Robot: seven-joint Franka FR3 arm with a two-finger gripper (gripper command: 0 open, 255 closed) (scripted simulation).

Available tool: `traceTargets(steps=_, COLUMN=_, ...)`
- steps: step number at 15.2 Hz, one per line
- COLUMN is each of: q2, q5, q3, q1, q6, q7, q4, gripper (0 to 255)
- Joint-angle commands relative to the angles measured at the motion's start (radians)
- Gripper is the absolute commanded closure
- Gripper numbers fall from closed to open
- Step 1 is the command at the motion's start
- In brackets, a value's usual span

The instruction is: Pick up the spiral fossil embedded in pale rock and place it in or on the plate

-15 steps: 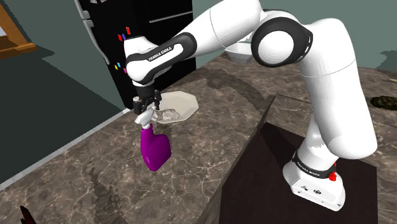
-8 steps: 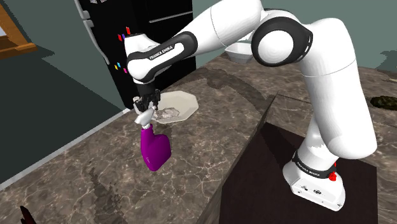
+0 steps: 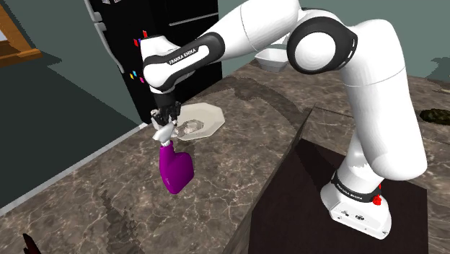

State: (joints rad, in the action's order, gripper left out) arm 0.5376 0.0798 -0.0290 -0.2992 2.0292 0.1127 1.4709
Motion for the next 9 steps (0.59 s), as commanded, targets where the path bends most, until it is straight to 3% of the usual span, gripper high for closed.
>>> traceTargets(steps=1, q2=0.007, q5=0.008, q3=-0.009, q1=-0.004, q6=-0.024, q7=-0.001, q4=-0.007, gripper=255)
traceTargets(steps=7, q2=-0.009, q5=0.007, q3=-0.008, q1=-0.004, q6=-0.068, q7=0.004, q4=-0.039, gripper=255)
traceTargets(steps=8, q2=-0.009, q5=0.007, q3=-0.008, q1=-0.004, q6=-0.068, q7=0.004, q4=-0.039, gripper=0)
traceTargets(steps=9, q2=-0.082, q5=-0.269, q3=0.078, q1=-0.178, q6=0.035, q7=0.228, q4=0.085, gripper=0)
